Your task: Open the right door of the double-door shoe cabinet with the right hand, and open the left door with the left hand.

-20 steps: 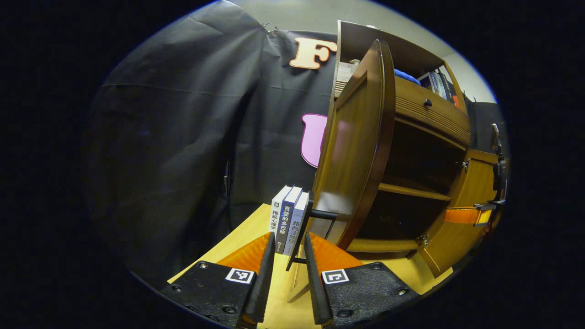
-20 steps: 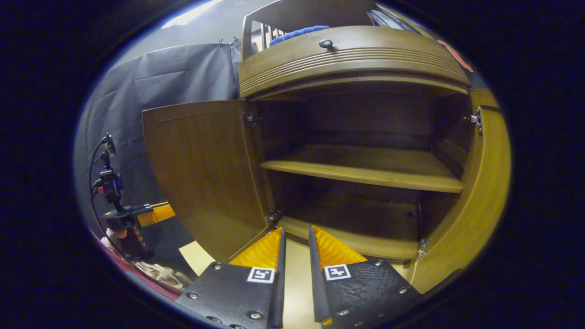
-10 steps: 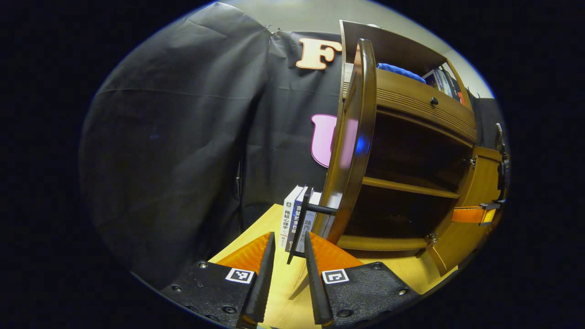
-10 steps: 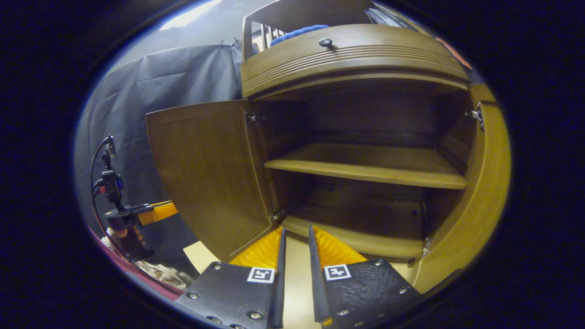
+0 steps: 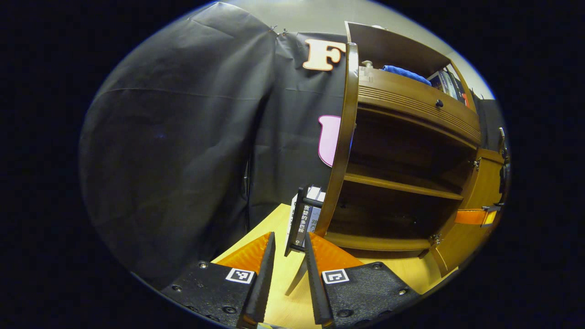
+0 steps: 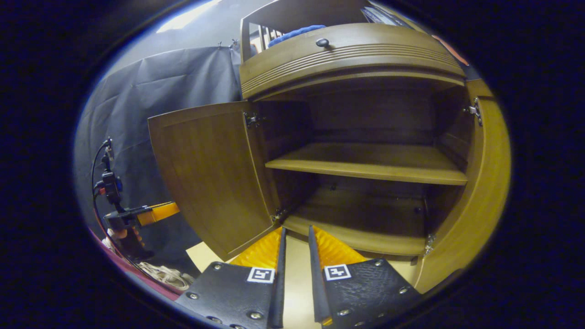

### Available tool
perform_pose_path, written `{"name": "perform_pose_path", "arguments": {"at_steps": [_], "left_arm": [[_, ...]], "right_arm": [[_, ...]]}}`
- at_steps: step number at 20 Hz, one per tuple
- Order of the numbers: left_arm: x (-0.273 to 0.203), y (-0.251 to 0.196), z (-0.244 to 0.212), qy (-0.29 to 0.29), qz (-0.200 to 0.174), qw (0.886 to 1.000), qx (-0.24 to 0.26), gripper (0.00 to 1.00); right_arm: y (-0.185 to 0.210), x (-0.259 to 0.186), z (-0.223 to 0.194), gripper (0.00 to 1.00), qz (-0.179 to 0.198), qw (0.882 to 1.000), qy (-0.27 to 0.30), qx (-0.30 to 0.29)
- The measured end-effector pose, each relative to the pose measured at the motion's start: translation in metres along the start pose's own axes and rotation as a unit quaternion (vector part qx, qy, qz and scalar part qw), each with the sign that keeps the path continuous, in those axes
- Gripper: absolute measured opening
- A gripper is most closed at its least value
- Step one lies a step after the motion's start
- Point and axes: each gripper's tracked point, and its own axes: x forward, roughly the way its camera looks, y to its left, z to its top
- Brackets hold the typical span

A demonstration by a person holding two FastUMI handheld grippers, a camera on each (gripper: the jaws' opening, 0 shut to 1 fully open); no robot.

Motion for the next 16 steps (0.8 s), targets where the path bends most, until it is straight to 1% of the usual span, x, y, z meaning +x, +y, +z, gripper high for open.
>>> {"name": "perform_pose_path", "arguments": {"at_steps": [1, 2, 3, 6, 9, 10, 11, 12, 14, 15, 16], "left_arm": [[0.0, 0.001, -0.001, 0.0, 0.001, 1.0, 0.0, 0.4], [-0.001, 0.001, 0.0, 0.0, 0.001, 1.0, 0.003, 0.33], [-0.003, 0.0, 0.001, -0.001, 0.002, 1.0, 0.006, 0.4], [-0.011, -0.005, 0.008, -0.008, -0.009, 1.0, 0.023, 0.4], [-0.017, -0.021, 0.016, -0.013, -0.018, 0.999, 0.04, 0.4], [-0.019, -0.029, 0.022, -0.017, -0.023, 0.999, 0.043, 0.32], [-0.02, -0.037, 0.027, -0.024, -0.03, 0.998, 0.046, 0.33], [-0.021, -0.045, 0.034, -0.03, -0.037, 0.998, 0.05, 0.4], [-0.023, -0.062, 0.044, -0.042, -0.055, 0.996, 0.058, 0.4], [-0.023, -0.073, 0.051, -0.049, -0.067, 0.995, 0.059, 0.47], [-0.024, -0.083, 0.056, -0.054, -0.077, 0.994, 0.059, 0.47]], "right_arm": [[-0.001, -0.001, 0.0, 0.25, -0.001, 1.0, -0.001, 0.001], [-0.003, -0.003, 0.0, 0.25, -0.004, 1.0, -0.003, 0.002], [-0.004, -0.005, 0.001, 0.25, -0.006, 1.0, -0.004, 0.003], [-0.01, -0.01, 0.0, 0.25, -0.011, 1.0, -0.006, 0.009], [-0.017, -0.014, -0.003, 0.25, -0.019, 1.0, -0.008, 0.015], [-0.018, -0.017, -0.004, 0.26, -0.021, 1.0, -0.009, 0.017], [-0.021, -0.018, -0.005, 0.25, -0.024, 0.999, -0.01, 0.019], [-0.024, -0.021, -0.006, 0.25, -0.028, 0.999, -0.012, 0.02], [-0.031, -0.025, -0.008, 0.25, -0.036, 0.999, -0.012, 0.024], [-0.034, -0.027, -0.009, 0.25, -0.04, 0.999, -0.013, 0.026], [-0.037, -0.03, -0.011, 0.26, -0.045, 0.999, -0.013, 0.028]]}}
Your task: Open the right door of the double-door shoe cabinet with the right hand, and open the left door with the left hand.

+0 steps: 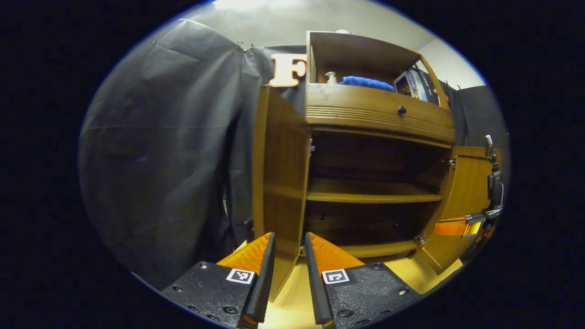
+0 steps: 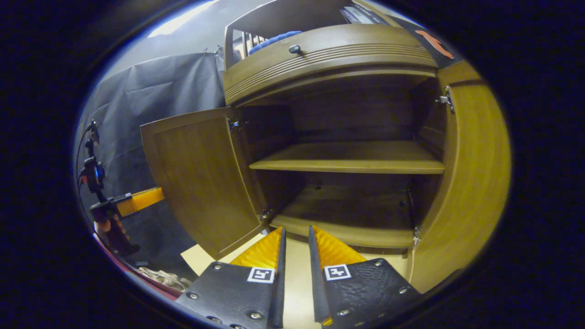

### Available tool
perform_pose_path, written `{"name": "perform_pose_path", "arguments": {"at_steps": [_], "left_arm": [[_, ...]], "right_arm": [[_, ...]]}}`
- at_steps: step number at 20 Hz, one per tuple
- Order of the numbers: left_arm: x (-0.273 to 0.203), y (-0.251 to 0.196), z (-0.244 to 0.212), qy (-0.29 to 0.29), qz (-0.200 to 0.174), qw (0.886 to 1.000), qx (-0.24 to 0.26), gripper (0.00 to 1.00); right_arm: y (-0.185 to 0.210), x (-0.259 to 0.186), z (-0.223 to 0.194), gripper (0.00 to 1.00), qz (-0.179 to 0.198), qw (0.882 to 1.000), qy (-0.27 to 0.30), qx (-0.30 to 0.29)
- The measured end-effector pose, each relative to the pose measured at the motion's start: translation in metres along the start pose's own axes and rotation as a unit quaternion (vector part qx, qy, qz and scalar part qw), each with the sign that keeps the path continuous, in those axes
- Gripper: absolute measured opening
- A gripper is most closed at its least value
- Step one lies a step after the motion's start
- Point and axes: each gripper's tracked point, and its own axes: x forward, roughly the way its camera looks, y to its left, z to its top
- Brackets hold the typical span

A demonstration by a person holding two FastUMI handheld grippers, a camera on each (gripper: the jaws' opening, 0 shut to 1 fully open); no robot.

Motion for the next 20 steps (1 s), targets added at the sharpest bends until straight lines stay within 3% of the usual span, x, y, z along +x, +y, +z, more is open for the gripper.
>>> {"name": "perform_pose_path", "arguments": {"at_steps": [1, 8, 9, 10, 11, 12, 13, 17, 18, 19, 20], "left_arm": [[0.002, -0.009, 0.005, -0.007, -0.012, 1.0, -0.001, 0.4], [0.023, -0.084, 0.027, -0.029, -0.106, 0.993, 0.028, 0.4], [0.027, -0.095, 0.029, -0.03, -0.121, 0.992, 0.03, 0.33], [0.029, -0.107, 0.031, -0.031, -0.137, 0.99, 0.032, 0.4], [0.033, -0.118, 0.032, -0.033, -0.151, 0.987, 0.032, 0.33], [0.035, -0.129, 0.033, -0.034, -0.165, 0.985, 0.033, 0.47], [0.037, -0.139, 0.036, -0.038, -0.177, 0.983, 0.033, 0.4], [0.045, -0.169, 0.046, -0.049, -0.207, 0.977, 0.031, 0.4], [0.048, -0.174, 0.049, -0.052, -0.208, 0.976, 0.03, 0.33], [0.05, -0.177, 0.052, -0.056, -0.207, 0.976, 0.028, 0.34], [0.051, -0.18, 0.054, -0.059, -0.206, 0.976, 0.026, 0.47]], "right_arm": [[-0.003, -0.002, 0.0, 0.25, -0.004, 1.0, -0.001, 0.002], [-0.031, -0.028, 0.0, 0.25, -0.05, 0.998, -0.017, 0.015], [-0.036, -0.033, 0.001, 0.25, -0.06, 0.998, -0.022, 0.017], [-0.041, -0.039, 0.002, 0.25, -0.071, 0.997, -0.028, 0.018], [-0.044, -0.044, 0.003, 0.25, -0.08, 0.996, -0.033, 0.02], [-0.048, -0.05, 0.005, 0.26, -0.09, 0.995, -0.038, 0.021], [-0.052, -0.056, 0.007, 0.26, -0.102, 0.994, -0.043, 0.02], [-0.062, -0.079, 0.018, 0.25, -0.137, 0.988, -0.064, 0.013], [-0.065, -0.085, 0.021, 0.25, -0.143, 0.987, -0.069, 0.011], [-0.066, -0.089, 0.025, 0.25, -0.149, 0.986, -0.072, 0.008], [-0.069, -0.092, 0.028, 0.25, -0.154, 0.985, -0.076, 0.003]]}}
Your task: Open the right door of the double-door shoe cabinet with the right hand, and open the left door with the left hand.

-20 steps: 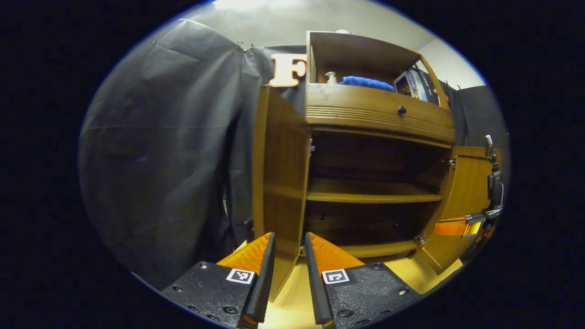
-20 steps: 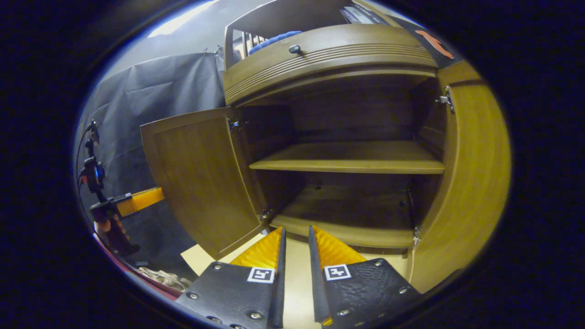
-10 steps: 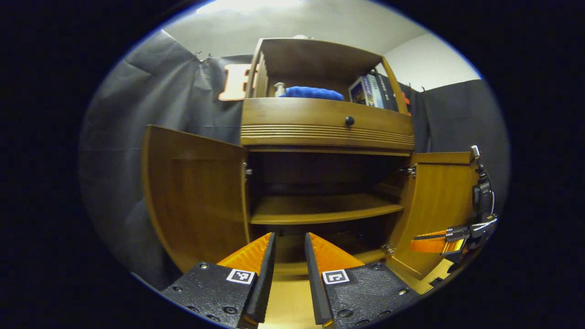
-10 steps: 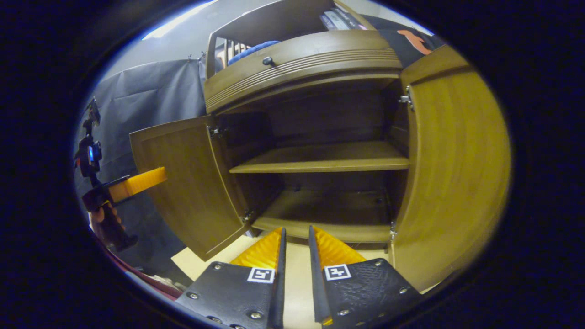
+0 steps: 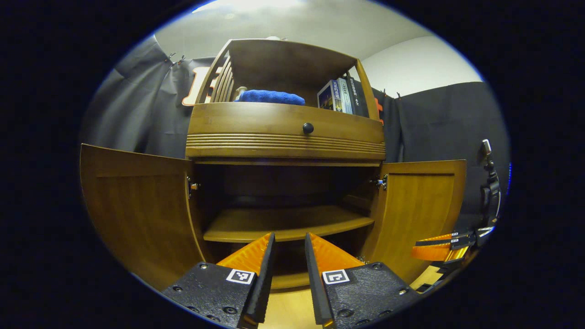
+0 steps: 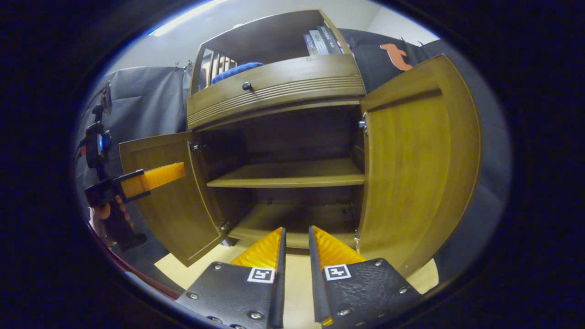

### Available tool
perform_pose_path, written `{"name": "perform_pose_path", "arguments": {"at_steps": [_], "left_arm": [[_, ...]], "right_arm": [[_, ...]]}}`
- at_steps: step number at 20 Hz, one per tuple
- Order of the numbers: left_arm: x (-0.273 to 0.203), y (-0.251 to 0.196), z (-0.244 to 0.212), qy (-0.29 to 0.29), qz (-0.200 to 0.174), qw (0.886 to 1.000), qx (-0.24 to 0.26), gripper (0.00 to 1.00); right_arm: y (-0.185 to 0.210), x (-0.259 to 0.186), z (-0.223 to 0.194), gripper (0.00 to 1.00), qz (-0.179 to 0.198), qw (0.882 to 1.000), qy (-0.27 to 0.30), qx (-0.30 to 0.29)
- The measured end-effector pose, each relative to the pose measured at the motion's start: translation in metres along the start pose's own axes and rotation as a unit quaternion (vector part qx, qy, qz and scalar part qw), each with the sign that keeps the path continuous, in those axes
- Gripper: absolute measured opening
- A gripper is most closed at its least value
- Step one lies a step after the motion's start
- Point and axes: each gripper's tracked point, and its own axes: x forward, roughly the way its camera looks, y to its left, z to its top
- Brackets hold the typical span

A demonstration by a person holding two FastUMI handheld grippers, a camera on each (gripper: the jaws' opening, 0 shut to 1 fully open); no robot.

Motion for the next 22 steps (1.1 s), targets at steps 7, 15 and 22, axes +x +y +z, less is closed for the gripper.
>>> {"name": "perform_pose_path", "arguments": {"at_steps": [7, 15, 22], "left_arm": [[0.017, -0.026, 0.006, -0.008, -0.02, 1.0, -0.008, 0.43], [0.023, -0.046, 0.01, -0.019, -0.037, 0.999, 0.011, 0.94], [0.026, -0.054, 0.015, -0.023, -0.046, 0.999, 0.003, 0.94]], "right_arm": [[-0.008, -0.02, 0.021, 0.31, -0.026, 0.999, -0.026, -0.003], [-0.013, -0.021, 0.026, 1.0, -0.039, 0.999, -0.036, -0.003], [-0.016, -0.034, 0.036, 1.0, -0.05, 0.997, -0.062, -0.005]]}}
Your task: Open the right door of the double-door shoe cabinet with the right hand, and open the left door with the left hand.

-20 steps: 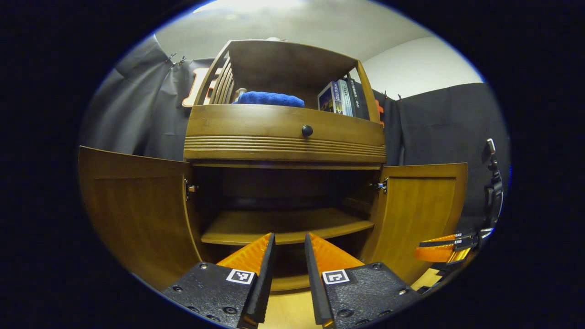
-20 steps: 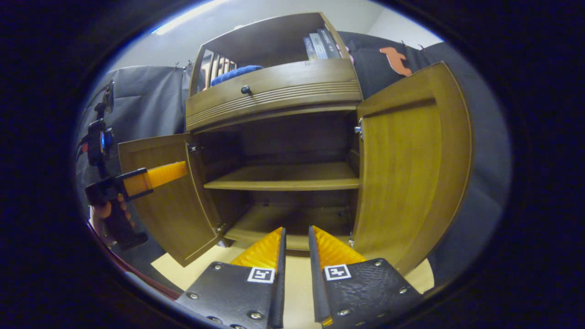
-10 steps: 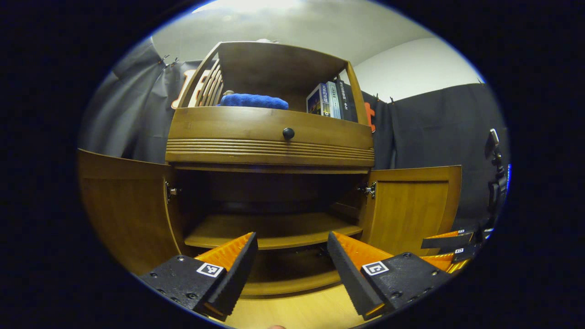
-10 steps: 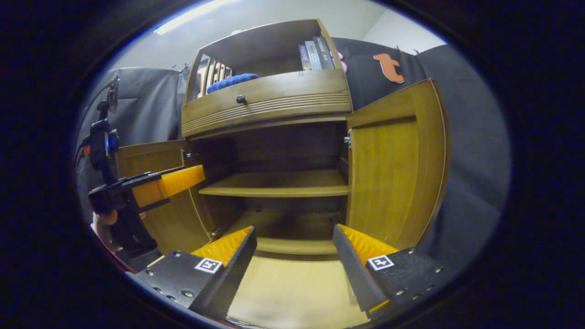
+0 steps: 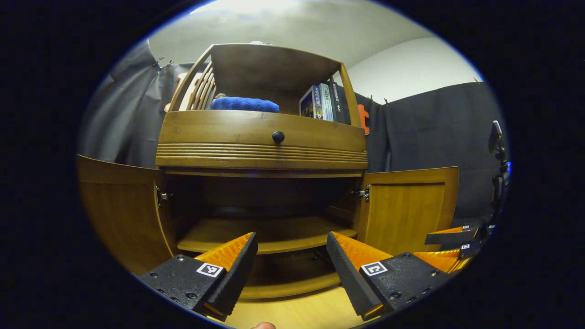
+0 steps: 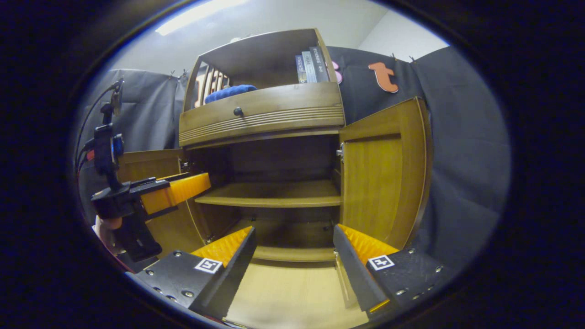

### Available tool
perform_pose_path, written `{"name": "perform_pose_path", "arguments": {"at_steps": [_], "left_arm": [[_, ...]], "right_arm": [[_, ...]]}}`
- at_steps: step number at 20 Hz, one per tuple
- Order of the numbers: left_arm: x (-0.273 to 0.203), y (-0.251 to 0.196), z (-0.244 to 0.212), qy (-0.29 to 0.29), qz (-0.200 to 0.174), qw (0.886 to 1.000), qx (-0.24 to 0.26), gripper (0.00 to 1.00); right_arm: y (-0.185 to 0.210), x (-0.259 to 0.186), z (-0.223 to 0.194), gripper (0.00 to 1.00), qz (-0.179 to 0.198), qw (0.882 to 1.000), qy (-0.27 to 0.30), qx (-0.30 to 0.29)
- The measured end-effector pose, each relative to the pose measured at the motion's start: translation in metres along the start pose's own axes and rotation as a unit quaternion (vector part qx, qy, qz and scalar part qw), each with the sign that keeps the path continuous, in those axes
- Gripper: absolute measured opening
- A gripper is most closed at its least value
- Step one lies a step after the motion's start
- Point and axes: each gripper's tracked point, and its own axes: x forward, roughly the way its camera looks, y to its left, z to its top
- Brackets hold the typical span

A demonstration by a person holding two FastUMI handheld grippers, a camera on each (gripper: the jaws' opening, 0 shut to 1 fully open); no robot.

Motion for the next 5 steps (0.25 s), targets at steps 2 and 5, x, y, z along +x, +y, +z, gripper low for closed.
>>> {"name": "perform_pose_path", "arguments": {"at_steps": [2, 5], "left_arm": [[0.0, -0.003, 0.0, -0.001, -0.005, 1.0, -0.001, 0.94], [-0.001, -0.012, -0.004, 0.005, -0.023, 1.0, -0.002, 0.94]], "right_arm": [[0.002, -0.005, 0.001, 1.0, -0.002, 1.0, -0.005, 0.001], [0.004, -0.01, 0.002, 1.0, -0.002, 1.0, -0.007, 0.008]]}}
